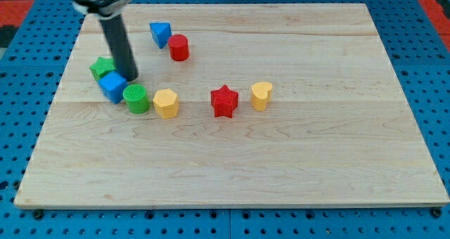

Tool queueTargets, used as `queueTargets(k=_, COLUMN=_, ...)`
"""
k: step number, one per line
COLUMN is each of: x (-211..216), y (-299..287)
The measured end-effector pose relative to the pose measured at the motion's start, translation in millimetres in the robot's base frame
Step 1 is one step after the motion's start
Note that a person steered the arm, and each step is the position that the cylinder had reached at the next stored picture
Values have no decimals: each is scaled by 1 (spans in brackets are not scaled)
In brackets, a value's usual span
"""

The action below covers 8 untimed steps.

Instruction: Push the blue cube vertically above the green circle

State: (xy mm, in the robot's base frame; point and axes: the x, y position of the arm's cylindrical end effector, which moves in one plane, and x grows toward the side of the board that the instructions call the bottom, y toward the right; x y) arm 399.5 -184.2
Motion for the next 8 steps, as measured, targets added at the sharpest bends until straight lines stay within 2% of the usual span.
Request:
queueTargets(k=2, x=45, y=-43)
queueTargets(k=3, x=46, y=-44)
queueTargets(k=4, x=98, y=-20)
queueTargets(k=5, x=102, y=16)
queueTargets(k=7, x=172, y=-66)
queueTargets(k=8, x=134, y=-116)
